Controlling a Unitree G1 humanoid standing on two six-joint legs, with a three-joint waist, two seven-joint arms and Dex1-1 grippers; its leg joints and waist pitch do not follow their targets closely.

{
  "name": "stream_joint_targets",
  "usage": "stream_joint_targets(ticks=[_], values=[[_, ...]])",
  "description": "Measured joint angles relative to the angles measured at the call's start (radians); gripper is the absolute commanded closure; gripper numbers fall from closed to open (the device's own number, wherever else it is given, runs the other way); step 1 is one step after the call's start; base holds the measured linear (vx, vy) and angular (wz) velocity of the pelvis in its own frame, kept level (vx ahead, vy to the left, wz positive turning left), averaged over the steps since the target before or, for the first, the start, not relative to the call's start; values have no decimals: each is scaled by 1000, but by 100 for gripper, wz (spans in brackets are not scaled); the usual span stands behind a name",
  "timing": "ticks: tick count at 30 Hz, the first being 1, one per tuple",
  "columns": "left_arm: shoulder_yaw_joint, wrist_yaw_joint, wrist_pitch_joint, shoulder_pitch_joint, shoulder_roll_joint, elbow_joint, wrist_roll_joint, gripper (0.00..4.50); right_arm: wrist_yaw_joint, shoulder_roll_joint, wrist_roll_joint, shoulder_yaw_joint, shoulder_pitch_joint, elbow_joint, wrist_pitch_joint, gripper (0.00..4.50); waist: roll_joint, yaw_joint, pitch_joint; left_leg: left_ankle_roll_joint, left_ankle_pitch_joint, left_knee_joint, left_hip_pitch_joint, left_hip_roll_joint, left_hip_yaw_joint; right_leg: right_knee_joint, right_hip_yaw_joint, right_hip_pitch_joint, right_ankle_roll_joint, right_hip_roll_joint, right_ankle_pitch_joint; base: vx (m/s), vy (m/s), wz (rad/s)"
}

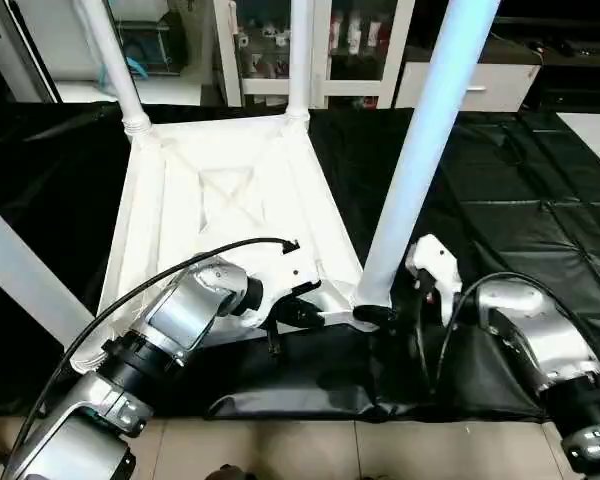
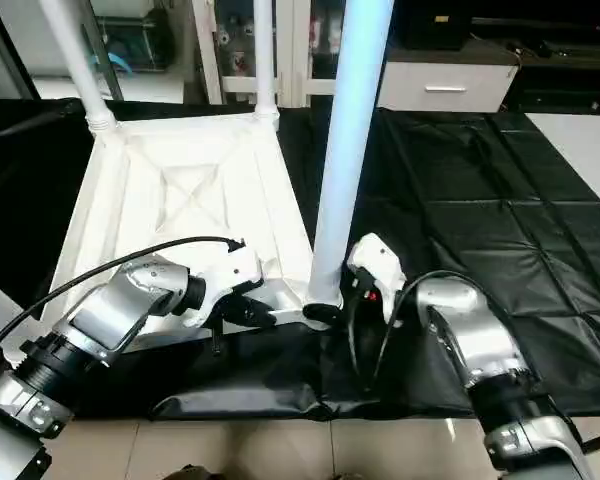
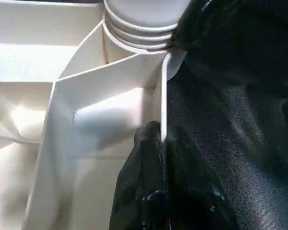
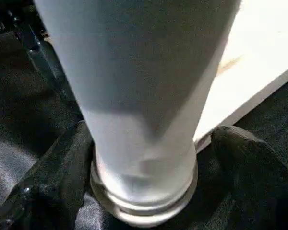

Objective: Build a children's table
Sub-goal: Rotate leg to tighten

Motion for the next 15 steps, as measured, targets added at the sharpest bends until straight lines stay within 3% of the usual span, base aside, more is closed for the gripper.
stream_joint_targets(ticks=[3,10,15], values=[[0,1,1,0,1,0,0,450,6,8,-1,3,-1,10,-9,86,0,-1,0,0,0,0,0,0,0,0,0,0,0,0,0,0,0,0],[0,4,4,0,-1,0,1,450,39,23,-3,5,-18,61,-48,164,-1,-5,0,0,0,1,0,0,0,1,0,0,0,0,0,0,0,0],[0,4,7,0,0,-1,0,450,46,22,-4,5,-18,65,-57,182,-1,-4,-1,0,0,1,0,0,0,1,0,0,0,0,0,0,0,0]])
